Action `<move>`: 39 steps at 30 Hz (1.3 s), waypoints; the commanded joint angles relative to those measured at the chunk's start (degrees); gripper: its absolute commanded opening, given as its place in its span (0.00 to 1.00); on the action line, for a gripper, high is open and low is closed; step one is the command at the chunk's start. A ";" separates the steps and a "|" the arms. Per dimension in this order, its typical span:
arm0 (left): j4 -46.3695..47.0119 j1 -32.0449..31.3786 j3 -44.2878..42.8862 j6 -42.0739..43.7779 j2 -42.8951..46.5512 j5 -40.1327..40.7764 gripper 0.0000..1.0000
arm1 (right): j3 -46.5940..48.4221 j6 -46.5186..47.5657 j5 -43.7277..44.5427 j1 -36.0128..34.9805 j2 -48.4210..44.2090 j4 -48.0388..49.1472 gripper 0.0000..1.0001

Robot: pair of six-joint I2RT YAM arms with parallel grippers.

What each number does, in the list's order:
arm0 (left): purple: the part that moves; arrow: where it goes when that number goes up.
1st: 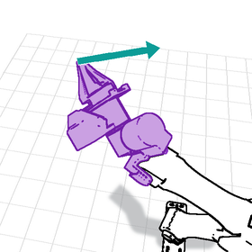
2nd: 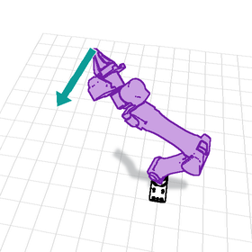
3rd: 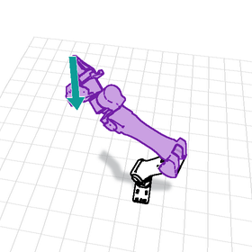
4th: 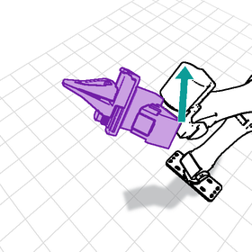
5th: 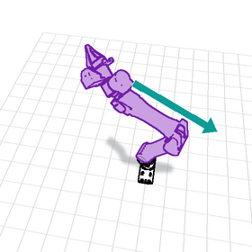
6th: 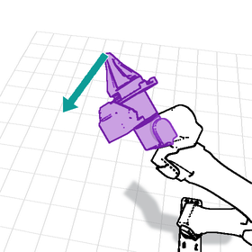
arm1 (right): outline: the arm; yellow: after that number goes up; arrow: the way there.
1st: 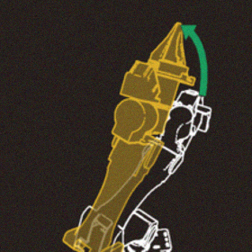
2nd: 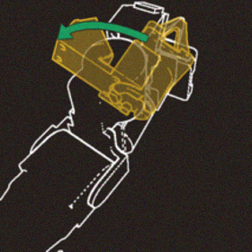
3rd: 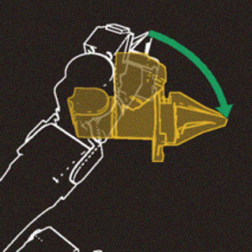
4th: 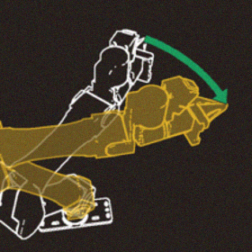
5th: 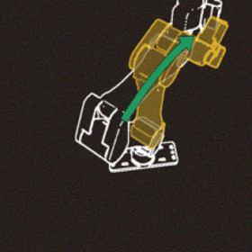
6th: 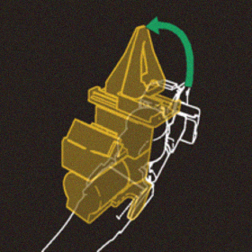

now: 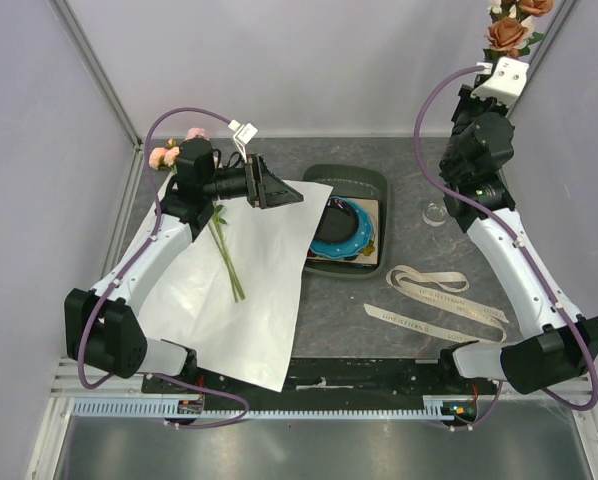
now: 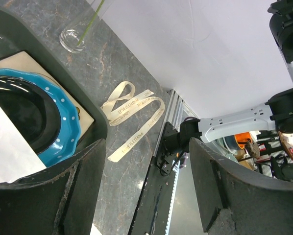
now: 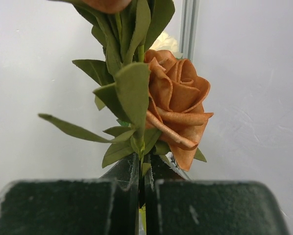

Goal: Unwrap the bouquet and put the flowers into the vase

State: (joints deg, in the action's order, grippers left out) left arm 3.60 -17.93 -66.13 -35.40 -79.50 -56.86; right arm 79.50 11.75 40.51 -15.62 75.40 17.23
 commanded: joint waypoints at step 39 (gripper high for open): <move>4.31 0.62 0.65 -2.84 0.40 -1.85 0.76 | -14.90 -5.77 0.97 5.95 4.67 10.36 0.05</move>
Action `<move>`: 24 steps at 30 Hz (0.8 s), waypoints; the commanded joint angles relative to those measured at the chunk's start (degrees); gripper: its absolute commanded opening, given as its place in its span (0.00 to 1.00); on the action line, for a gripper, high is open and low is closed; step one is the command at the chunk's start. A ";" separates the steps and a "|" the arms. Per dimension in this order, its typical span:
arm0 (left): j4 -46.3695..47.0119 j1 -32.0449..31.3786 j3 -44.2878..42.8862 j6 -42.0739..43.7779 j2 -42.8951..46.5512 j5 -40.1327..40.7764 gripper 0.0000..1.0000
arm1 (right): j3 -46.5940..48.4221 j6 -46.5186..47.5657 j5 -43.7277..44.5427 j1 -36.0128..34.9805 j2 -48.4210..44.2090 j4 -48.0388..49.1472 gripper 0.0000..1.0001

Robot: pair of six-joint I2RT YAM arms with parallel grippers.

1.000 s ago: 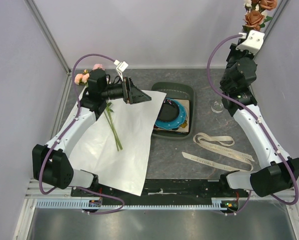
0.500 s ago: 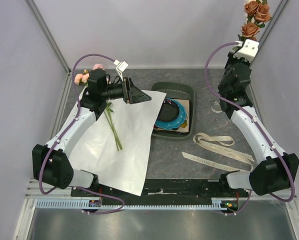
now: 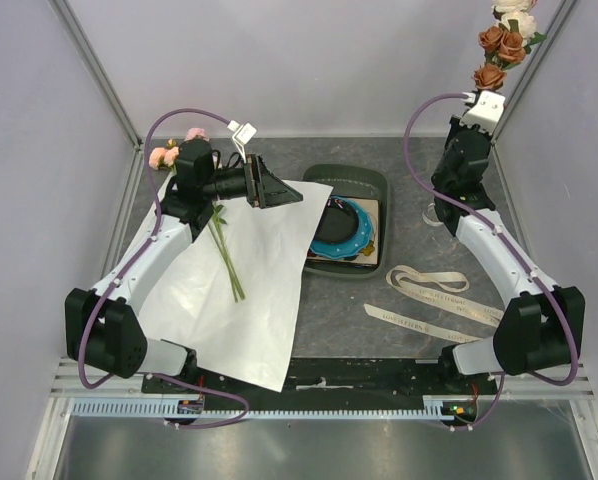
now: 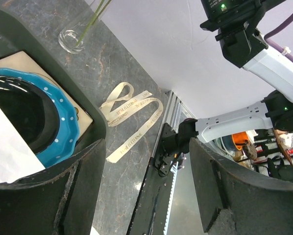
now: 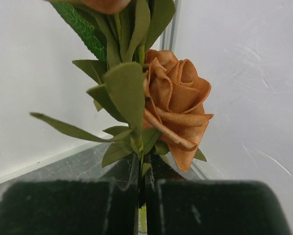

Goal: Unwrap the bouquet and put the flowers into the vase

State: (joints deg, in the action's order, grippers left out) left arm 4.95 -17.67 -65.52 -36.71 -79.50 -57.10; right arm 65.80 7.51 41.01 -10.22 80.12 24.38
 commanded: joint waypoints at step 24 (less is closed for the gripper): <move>3.31 0.36 0.21 -1.88 0.75 -1.70 0.76 | -6.65 -4.43 1.26 0.99 4.34 4.27 0.16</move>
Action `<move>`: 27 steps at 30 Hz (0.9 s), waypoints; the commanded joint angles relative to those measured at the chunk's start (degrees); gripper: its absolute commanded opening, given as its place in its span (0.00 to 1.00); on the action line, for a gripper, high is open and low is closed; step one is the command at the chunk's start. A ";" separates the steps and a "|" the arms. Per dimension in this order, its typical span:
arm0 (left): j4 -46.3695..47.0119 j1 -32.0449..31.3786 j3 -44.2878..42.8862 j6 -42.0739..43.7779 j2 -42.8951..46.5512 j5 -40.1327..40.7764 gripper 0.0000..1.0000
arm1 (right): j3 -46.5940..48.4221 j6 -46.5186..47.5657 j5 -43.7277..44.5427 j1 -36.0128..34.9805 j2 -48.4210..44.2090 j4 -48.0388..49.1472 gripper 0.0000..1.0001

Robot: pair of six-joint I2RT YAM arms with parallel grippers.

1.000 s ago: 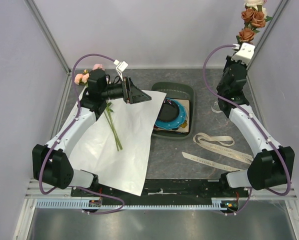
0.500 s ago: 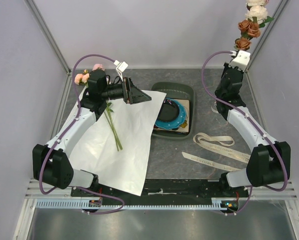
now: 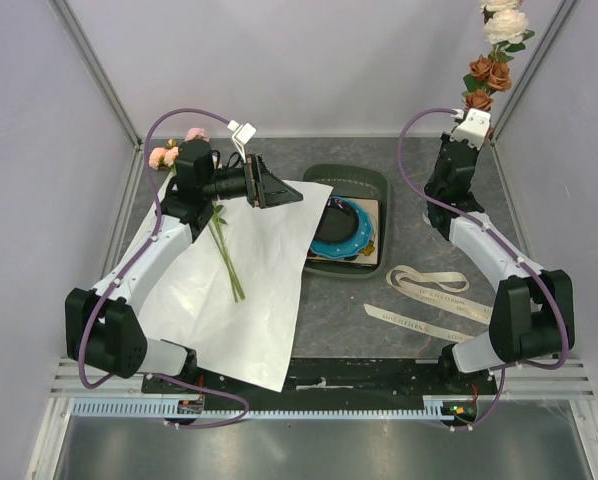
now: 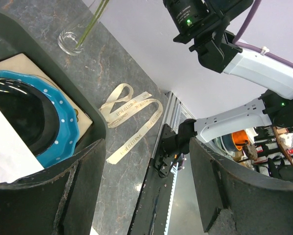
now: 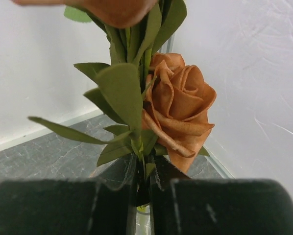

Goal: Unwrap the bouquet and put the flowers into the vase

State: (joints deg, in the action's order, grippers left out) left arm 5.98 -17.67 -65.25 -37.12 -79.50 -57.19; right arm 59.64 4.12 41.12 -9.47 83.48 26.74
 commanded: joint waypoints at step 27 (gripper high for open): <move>1.15 1.06 -0.48 -0.76 1.02 -0.65 0.77 | -1.37 -15.10 1.16 0.16 -11.67 -24.00 0.98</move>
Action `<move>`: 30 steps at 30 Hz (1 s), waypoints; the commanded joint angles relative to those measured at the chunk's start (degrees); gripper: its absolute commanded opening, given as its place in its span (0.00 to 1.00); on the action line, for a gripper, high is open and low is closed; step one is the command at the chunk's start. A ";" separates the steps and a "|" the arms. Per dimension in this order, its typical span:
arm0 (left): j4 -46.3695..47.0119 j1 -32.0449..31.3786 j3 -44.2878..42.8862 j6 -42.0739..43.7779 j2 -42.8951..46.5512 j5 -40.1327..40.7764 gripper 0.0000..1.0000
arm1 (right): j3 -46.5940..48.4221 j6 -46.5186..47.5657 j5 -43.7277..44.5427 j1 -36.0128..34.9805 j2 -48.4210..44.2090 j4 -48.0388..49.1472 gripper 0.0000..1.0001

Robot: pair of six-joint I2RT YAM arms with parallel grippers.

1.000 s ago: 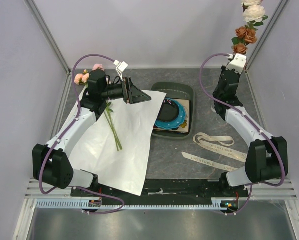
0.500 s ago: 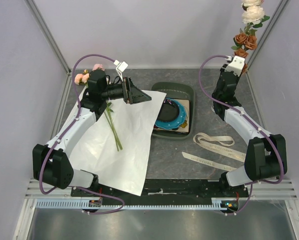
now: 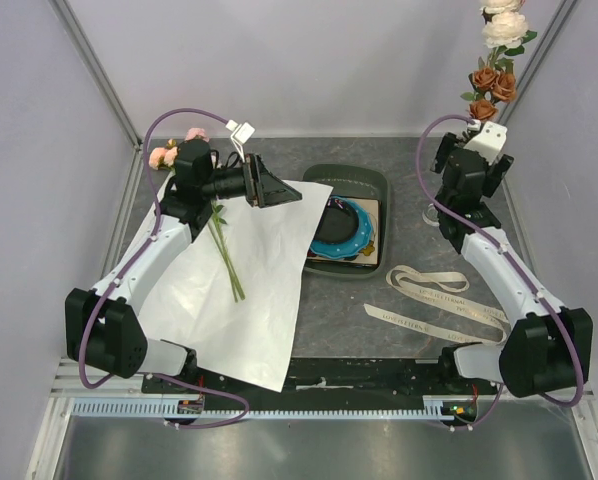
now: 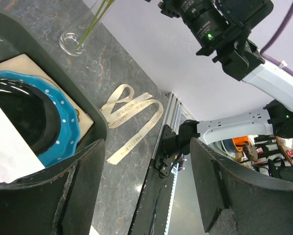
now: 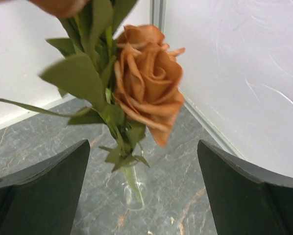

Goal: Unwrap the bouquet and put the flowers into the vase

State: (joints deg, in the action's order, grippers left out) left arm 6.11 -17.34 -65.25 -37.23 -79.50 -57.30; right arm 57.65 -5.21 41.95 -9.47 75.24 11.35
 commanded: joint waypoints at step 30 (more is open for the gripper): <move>-25.27 25.08 -5.23 4.01 -20.16 41.03 0.36 | -14.58 -19.48 -23.68 -29.80 -21.72 -24.72 0.98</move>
State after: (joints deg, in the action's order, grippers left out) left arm -21.52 7.90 -70.11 -35.57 -98.28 -16.60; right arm 43.22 -22.61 17.89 -34.28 53.17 -17.26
